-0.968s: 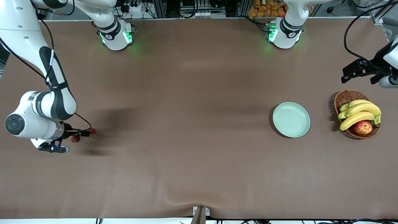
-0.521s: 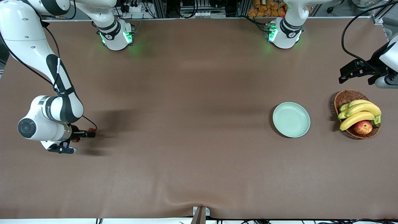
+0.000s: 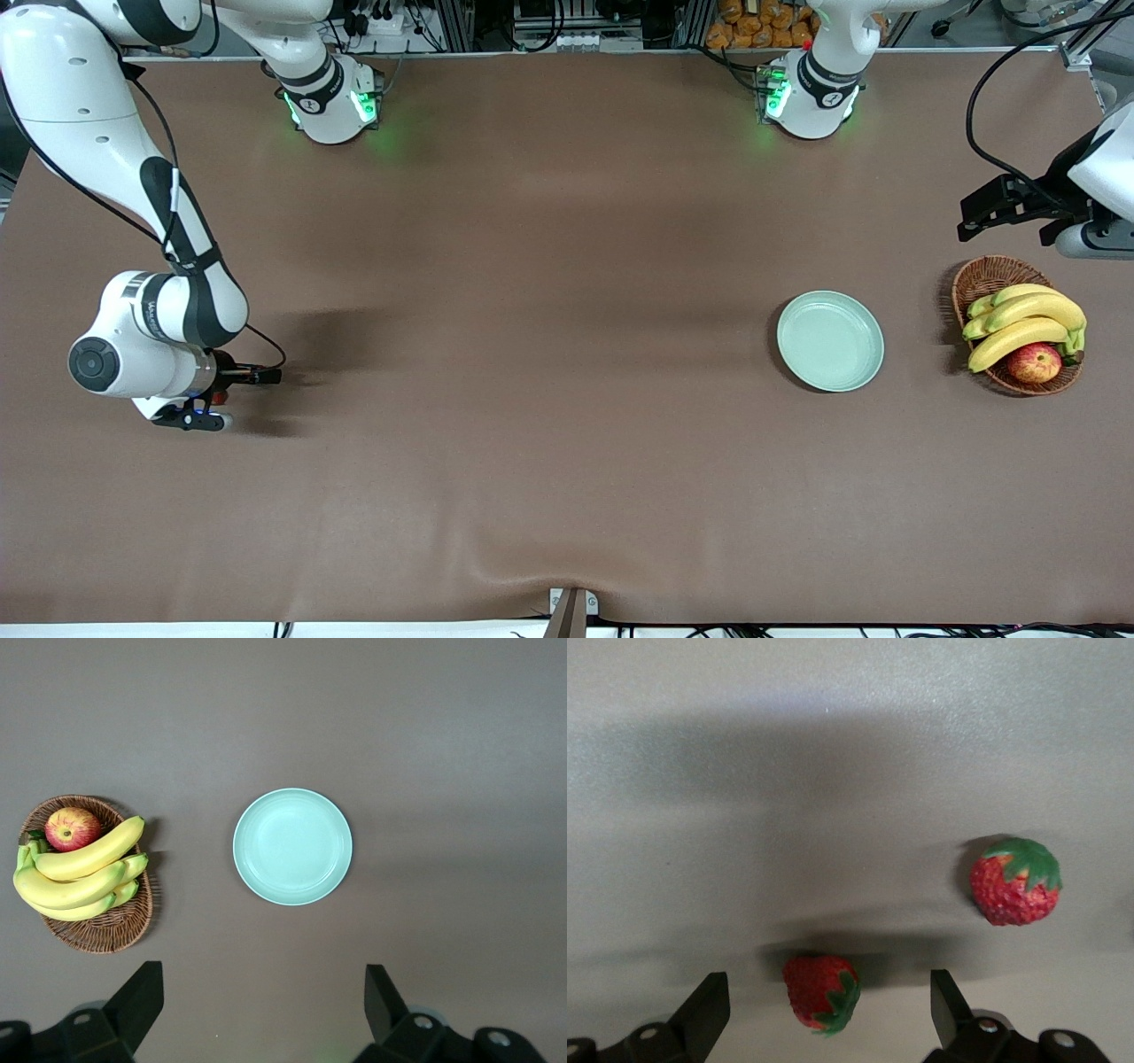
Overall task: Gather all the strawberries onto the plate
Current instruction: 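Close the right gripper on one red strawberry and lift it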
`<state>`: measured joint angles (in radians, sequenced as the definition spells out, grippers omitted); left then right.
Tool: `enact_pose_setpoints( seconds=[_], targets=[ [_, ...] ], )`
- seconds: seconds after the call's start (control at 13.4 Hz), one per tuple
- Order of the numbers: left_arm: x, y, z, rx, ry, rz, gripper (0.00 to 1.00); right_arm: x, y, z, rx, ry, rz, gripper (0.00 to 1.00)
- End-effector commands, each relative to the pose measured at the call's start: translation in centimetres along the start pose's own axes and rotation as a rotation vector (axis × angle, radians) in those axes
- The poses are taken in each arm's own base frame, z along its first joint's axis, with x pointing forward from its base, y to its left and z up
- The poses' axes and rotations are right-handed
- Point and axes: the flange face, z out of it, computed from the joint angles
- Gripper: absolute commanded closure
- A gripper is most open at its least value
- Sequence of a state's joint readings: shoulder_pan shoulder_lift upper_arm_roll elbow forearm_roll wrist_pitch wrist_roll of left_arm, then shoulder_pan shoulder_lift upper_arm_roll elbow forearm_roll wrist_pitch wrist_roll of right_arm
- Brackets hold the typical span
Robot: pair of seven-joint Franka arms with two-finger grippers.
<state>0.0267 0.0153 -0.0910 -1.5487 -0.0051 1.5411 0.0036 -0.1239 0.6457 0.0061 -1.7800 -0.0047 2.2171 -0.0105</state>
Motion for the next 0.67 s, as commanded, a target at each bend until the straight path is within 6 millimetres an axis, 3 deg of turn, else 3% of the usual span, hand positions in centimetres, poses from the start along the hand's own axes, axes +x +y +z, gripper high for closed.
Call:
enact_pose_setpoints(
  seconds=[0.0, 0.07, 0.22, 0.3, 0.45, 0.6],
  targets=[
    [0.11, 0.27, -0.13, -0.016, 0.011, 0.000, 0.00, -0.49, -0.71, 0.28, -0.005, -0.006, -0.008, 0.00],
    [0.11, 0.27, -0.20, -0.016, 0.012, 0.000, 0.00, -0.50, -1.00, 0.30, -0.006, -0.008, -0.012, 0.03],
    [0.14, 0.18, -0.16, -0.016, 0.014, -0.002, 0.00, -0.57, -1.09, 0.45, -0.006, -0.015, -0.014, 0.61],
    [0.16, 0.18, -0.17, -0.016, 0.015, -0.002, 0.00, -0.63, -1.19, 0.53, -0.007, -0.018, -0.015, 0.79],
    [0.48, 0.07, 0.17, -0.017, 0.017, -0.003, 0.00, -0.94, -1.09, 0.86, -0.006, -0.047, -0.021, 0.99],
    [0.70, -0.17, 0.48, -0.013, 0.014, -0.006, 0.00, -0.96, -0.90, 0.87, -0.005, -0.049, -0.023, 1.00]
  ],
)
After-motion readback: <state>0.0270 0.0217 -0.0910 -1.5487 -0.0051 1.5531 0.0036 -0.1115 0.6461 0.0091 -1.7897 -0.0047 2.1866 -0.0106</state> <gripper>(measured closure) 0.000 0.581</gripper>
